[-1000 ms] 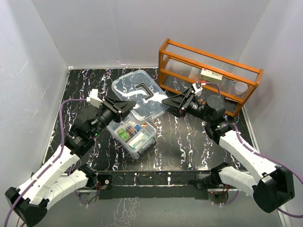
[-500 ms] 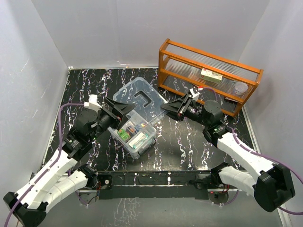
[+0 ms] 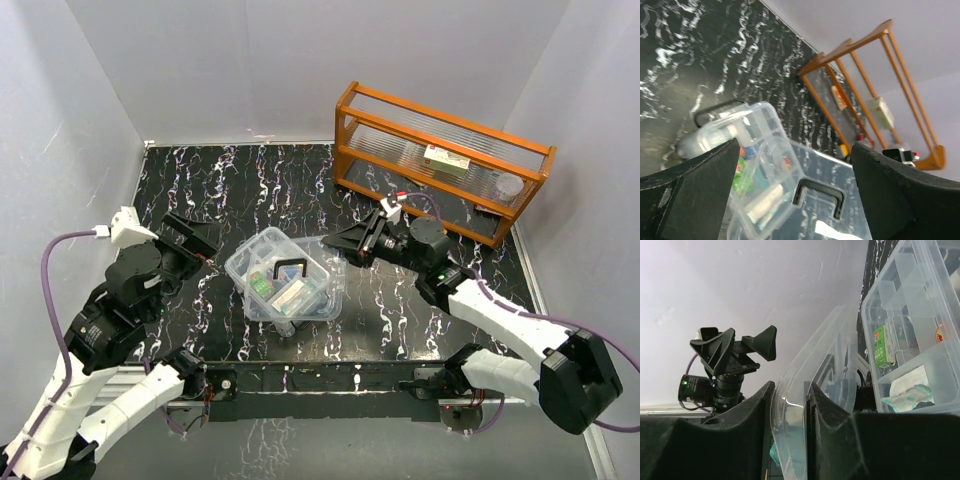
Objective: Organize the medicine kit
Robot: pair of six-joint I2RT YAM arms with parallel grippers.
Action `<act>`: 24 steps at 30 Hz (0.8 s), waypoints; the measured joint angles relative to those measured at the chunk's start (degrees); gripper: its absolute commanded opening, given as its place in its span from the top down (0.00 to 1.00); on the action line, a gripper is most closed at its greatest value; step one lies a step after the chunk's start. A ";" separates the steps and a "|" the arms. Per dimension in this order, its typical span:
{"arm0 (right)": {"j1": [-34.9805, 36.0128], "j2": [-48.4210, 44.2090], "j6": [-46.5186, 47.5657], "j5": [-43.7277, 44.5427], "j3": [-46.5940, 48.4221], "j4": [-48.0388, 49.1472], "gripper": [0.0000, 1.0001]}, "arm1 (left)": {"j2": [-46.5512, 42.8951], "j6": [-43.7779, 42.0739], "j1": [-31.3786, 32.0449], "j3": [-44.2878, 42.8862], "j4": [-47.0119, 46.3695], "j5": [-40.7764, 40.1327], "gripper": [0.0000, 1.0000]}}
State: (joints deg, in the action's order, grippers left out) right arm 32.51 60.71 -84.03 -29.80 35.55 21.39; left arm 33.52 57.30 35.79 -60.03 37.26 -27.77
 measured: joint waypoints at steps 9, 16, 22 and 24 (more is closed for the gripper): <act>9.03 8.63 -2.43 8.44 1.49 4.68 0.84 | 8.90 -10.03 0.02 -2.99 5.01 -2.62 0.07; 10.58 13.73 -3.56 16.44 4.09 11.54 0.85 | 16.33 -11.87 0.02 -3.02 6.23 -1.42 0.07; 10.93 18.93 -4.68 24.72 4.28 16.15 0.85 | 20.70 -14.64 -1.68 -4.17 4.98 -0.55 0.07; 11.04 19.93 -4.68 27.36 4.39 16.50 0.84 | 22.80 -15.37 -3.96 -5.03 4.13 1.42 0.07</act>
State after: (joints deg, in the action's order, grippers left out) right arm 43.55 80.64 -88.71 -2.44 39.94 37.89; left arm 56.31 41.93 31.83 -65.06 41.39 -26.35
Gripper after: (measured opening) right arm 0.248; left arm 0.935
